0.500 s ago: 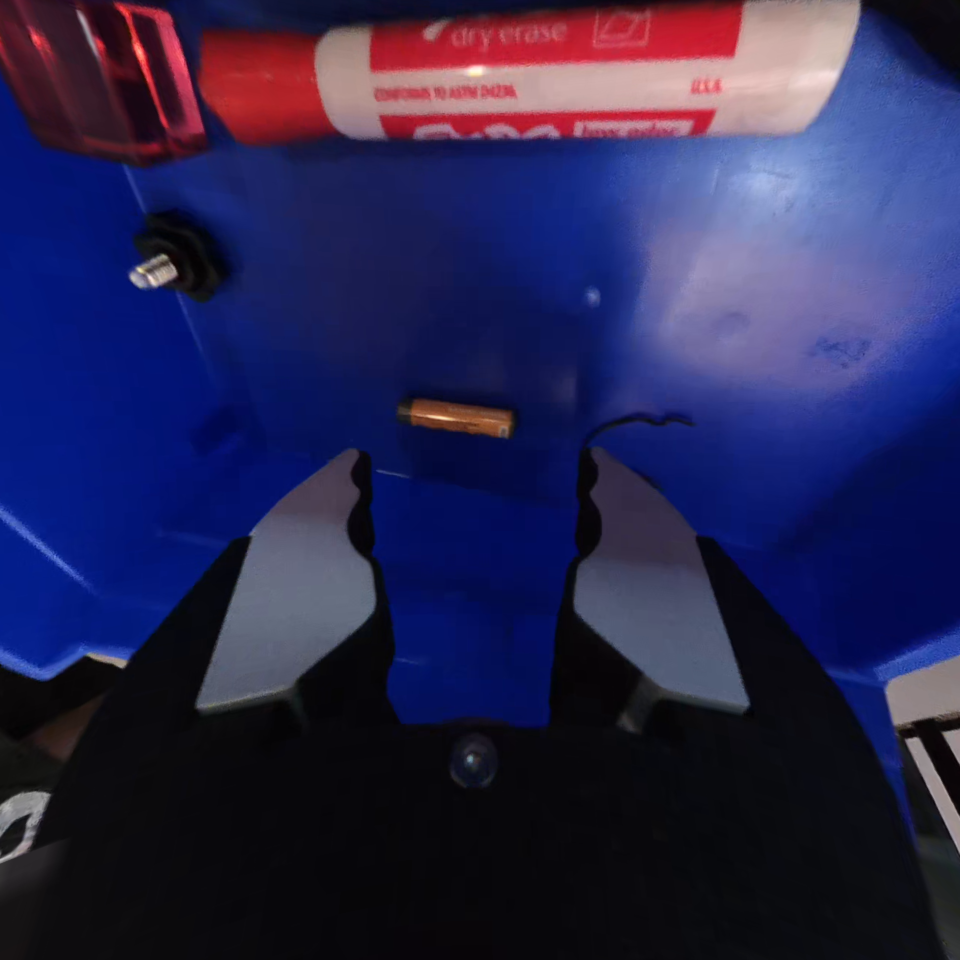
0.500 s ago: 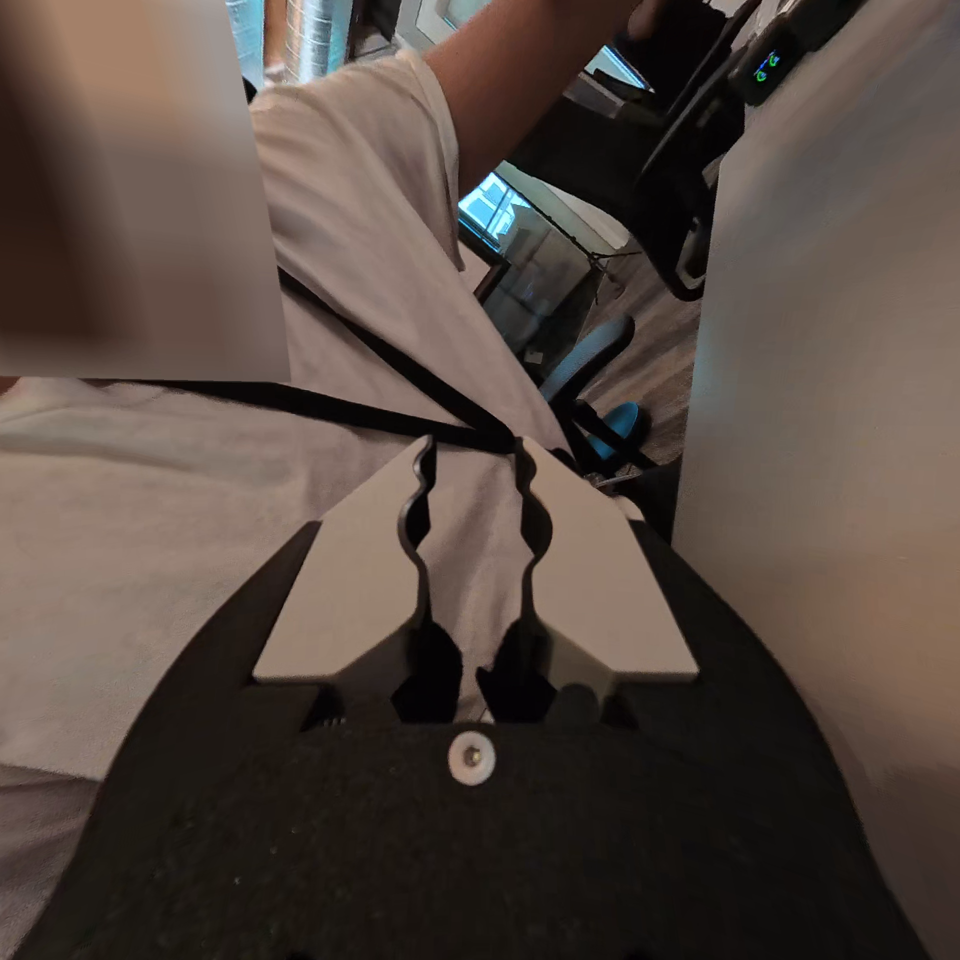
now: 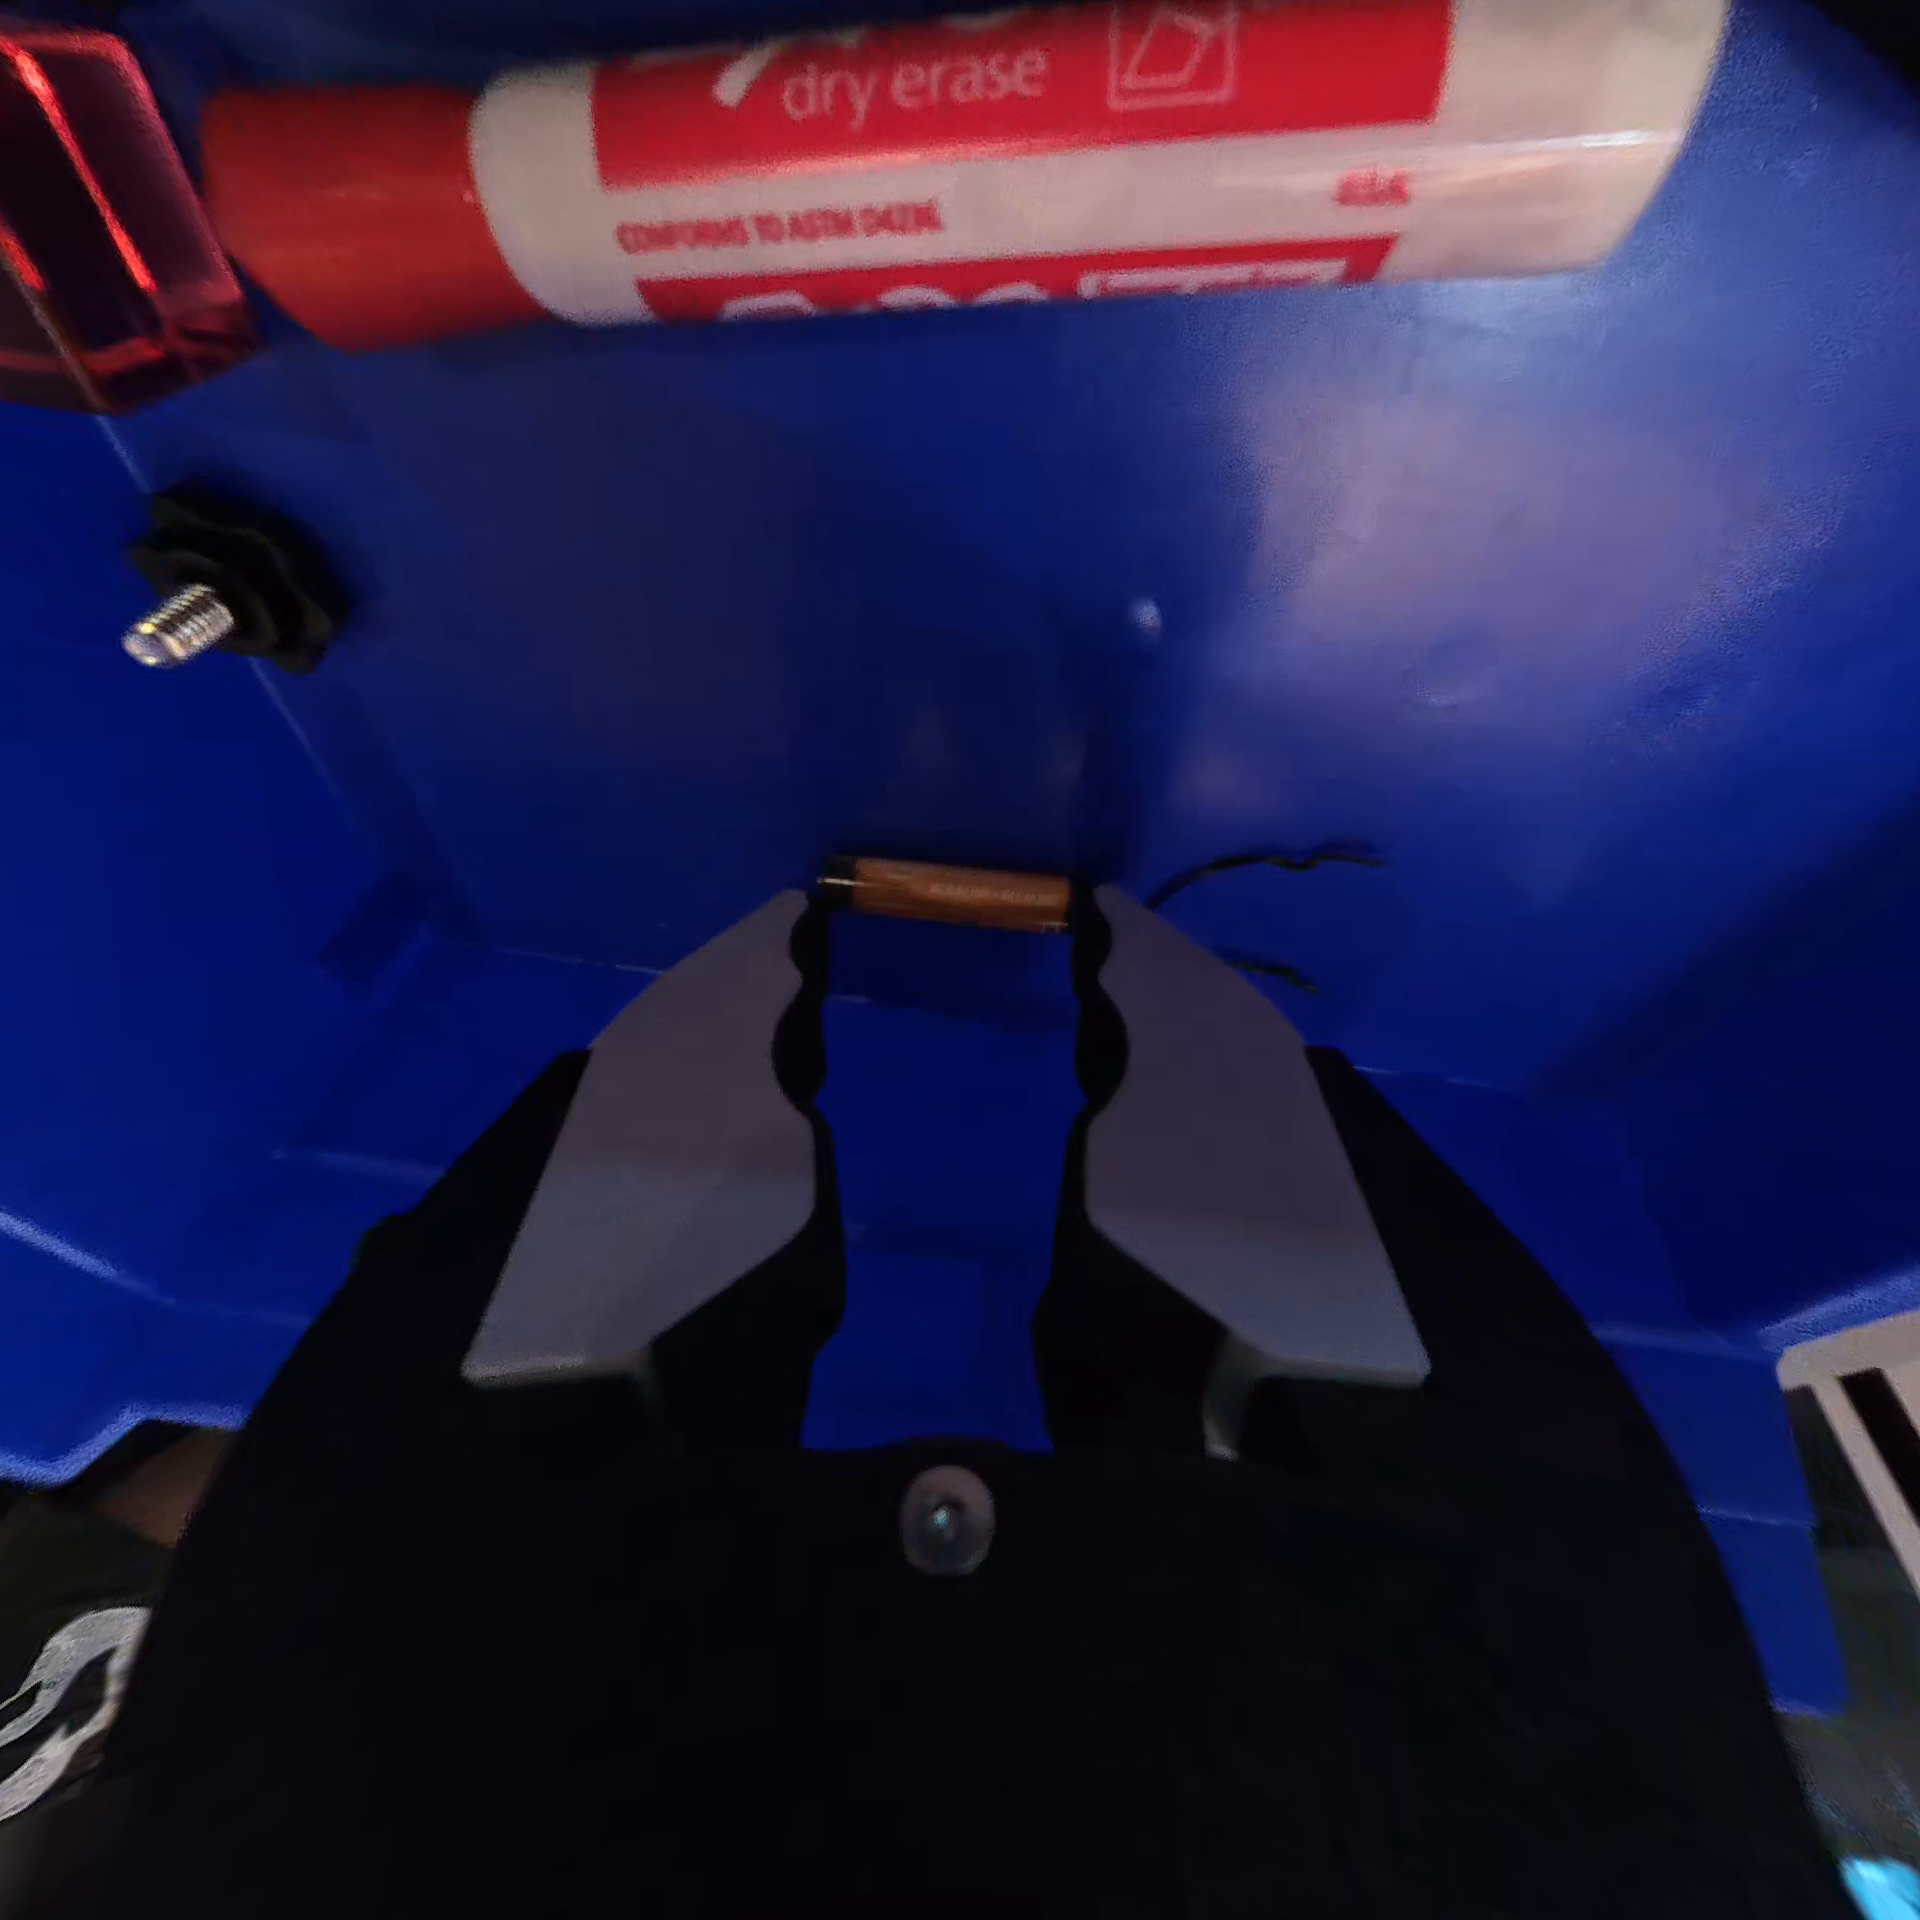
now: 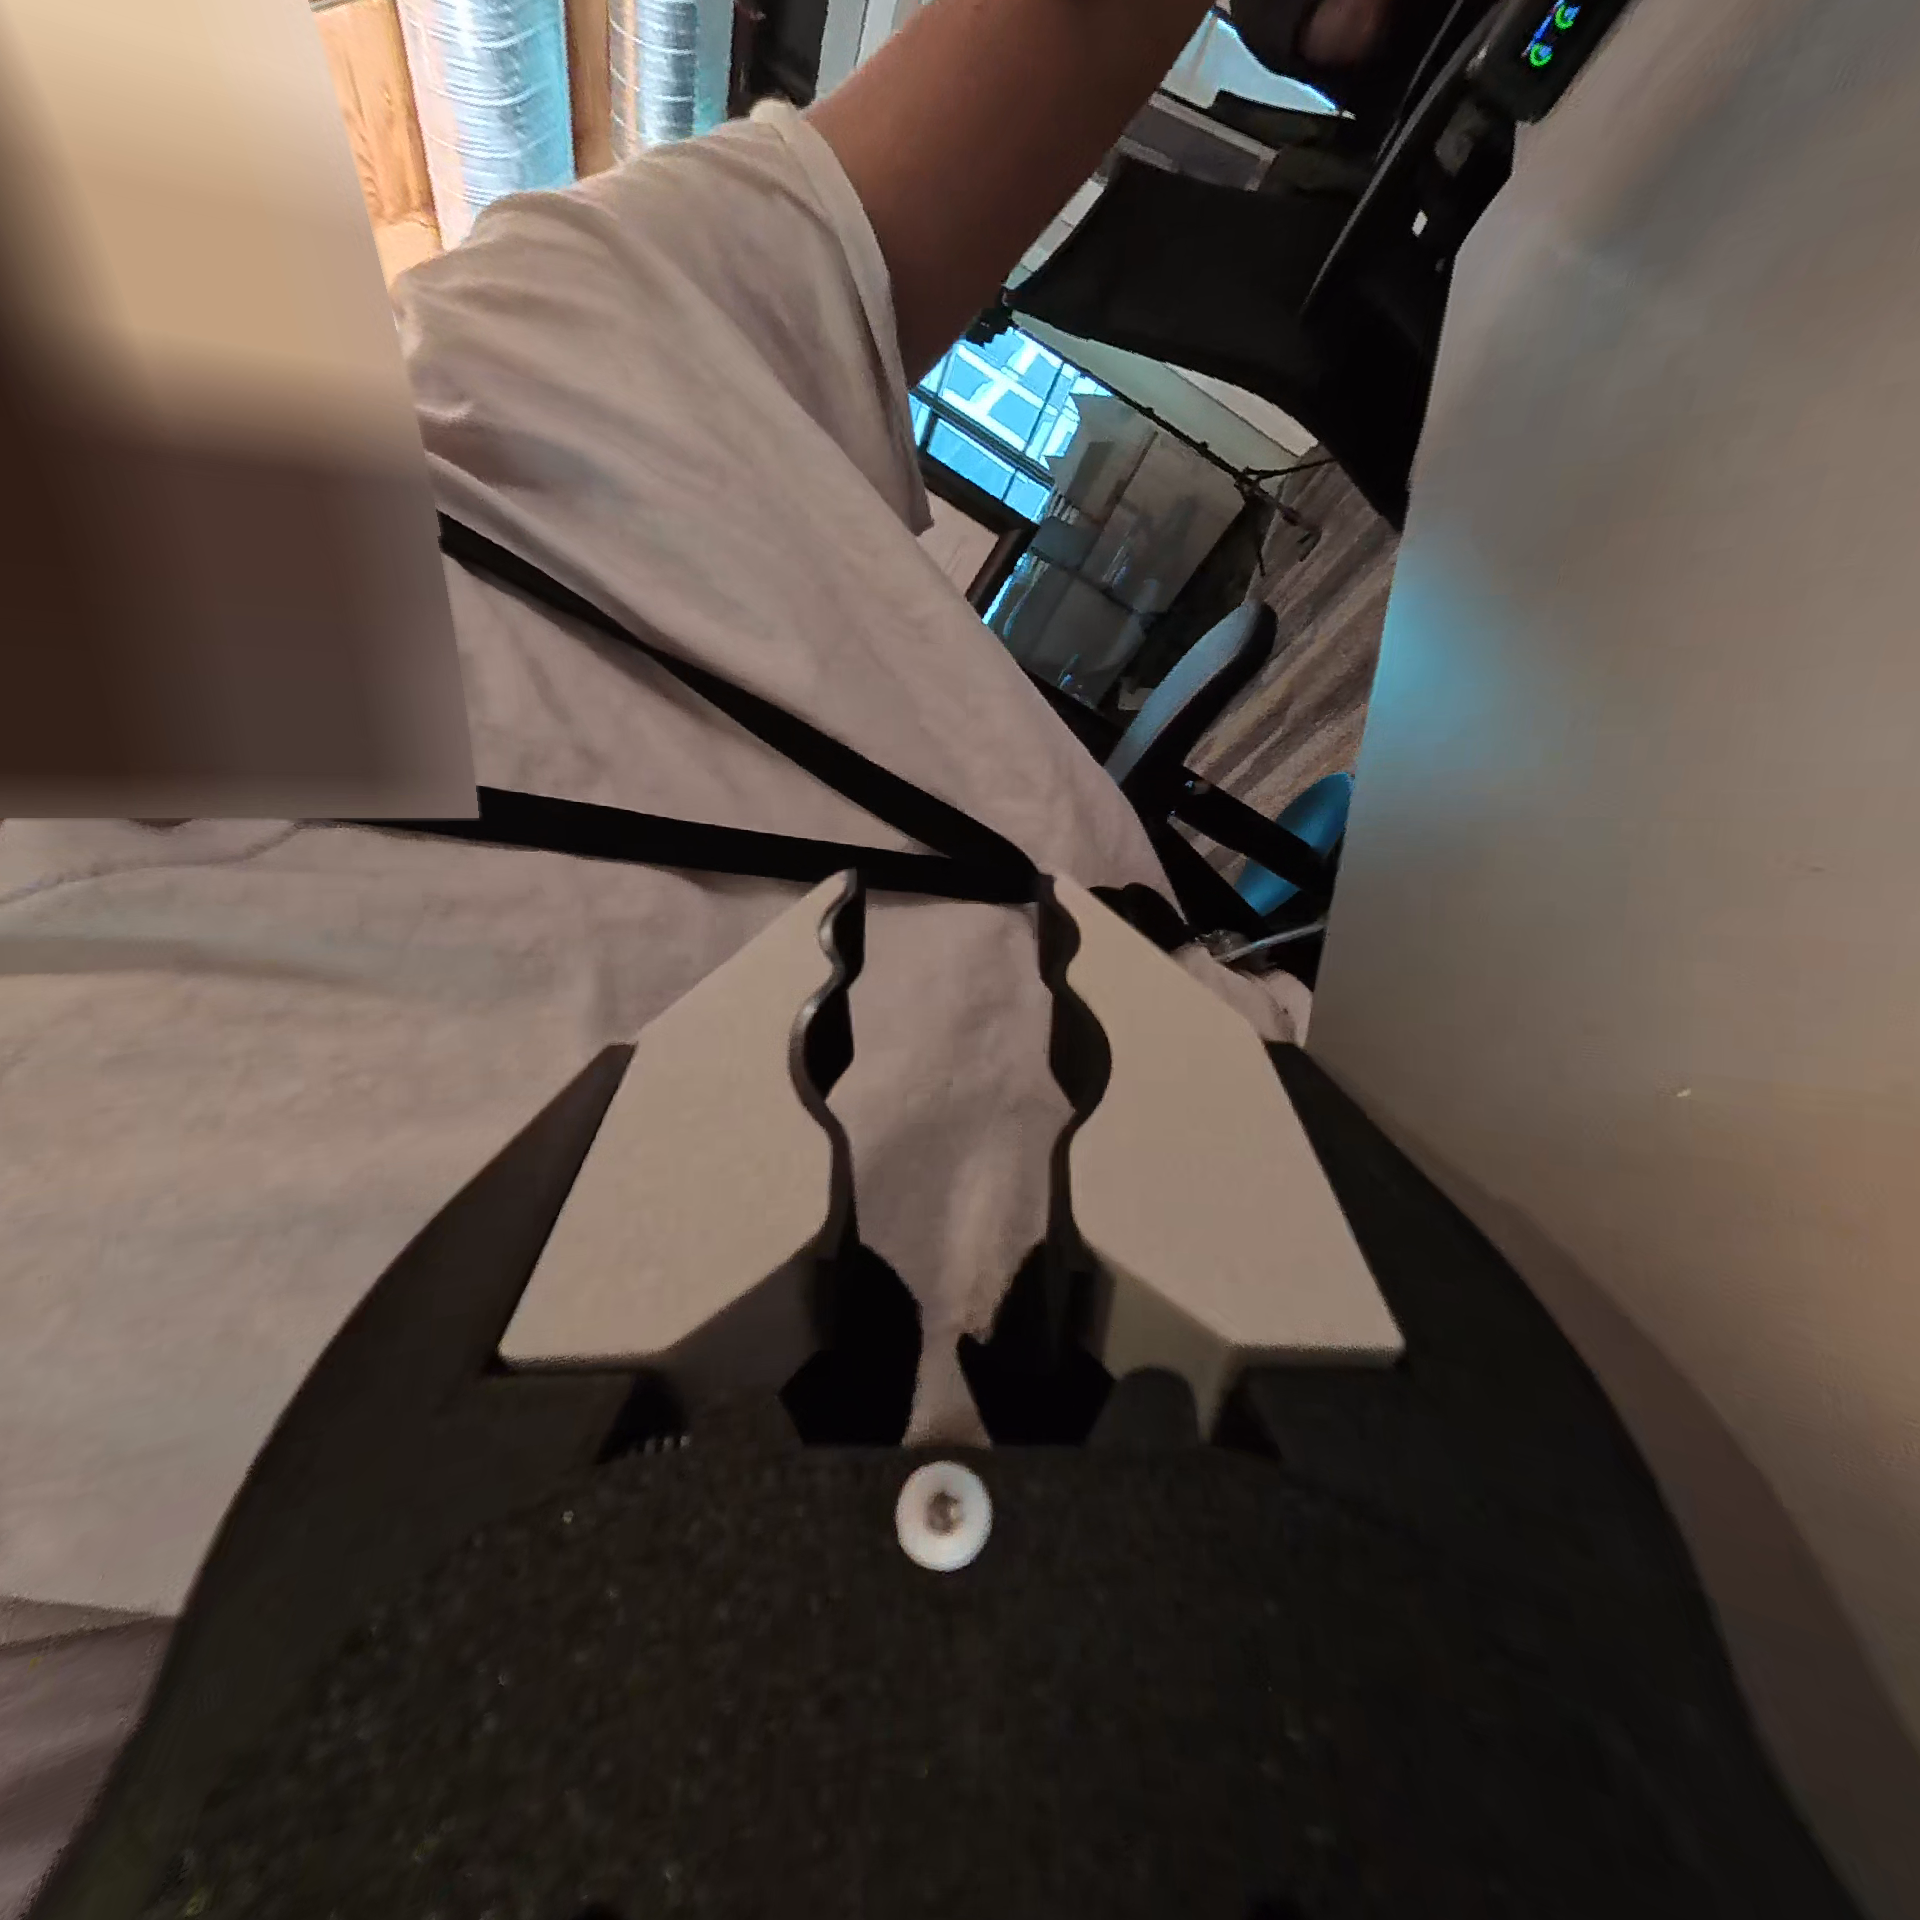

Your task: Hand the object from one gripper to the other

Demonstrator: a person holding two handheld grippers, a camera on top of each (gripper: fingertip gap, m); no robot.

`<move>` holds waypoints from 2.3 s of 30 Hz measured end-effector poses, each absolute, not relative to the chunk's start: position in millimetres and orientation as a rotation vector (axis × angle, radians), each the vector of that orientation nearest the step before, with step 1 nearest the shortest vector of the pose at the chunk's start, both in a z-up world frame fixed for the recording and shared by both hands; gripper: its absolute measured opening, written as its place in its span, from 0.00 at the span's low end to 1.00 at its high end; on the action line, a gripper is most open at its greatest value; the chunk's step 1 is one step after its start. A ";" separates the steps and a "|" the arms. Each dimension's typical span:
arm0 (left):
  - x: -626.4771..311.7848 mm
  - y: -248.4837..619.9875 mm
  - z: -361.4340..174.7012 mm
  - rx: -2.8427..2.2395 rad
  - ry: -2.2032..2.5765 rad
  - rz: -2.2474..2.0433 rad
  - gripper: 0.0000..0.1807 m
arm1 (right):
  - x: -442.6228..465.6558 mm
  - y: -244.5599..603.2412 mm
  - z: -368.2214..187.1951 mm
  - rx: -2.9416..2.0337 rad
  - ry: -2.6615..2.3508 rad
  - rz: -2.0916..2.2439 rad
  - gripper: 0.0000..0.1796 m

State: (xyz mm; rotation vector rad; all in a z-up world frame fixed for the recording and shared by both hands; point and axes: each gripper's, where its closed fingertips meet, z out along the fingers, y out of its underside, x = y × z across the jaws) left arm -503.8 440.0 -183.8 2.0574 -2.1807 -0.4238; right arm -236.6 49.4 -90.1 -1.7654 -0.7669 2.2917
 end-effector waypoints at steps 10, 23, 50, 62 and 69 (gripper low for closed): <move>-386.2 394.3 -60.3 2.589 -2.892 -0.259 0.25 | -216.9 140.6 -94.7 -1.842 -0.421 1.931 0.16; -224.4 161.8 -21.1 2.243 -3.541 0.718 0.25 | -229.3 152.5 -24.1 -1.452 -0.409 2.032 0.17; -222.6 137.6 -64.3 2.544 -1.287 2.525 0.15 | -236.2 131.7 -82.4 -1.690 -0.681 1.531 0.05; -225.3 132.7 -66.2 2.510 -1.415 2.479 0.06 | -256.1 126.2 -81.5 -1.684 -0.689 1.533 0.05; -233.8 138.6 -86.8 2.502 -1.215 2.281 0.06 | -246.4 134.7 -89.7 -1.630 -0.861 1.119 0.37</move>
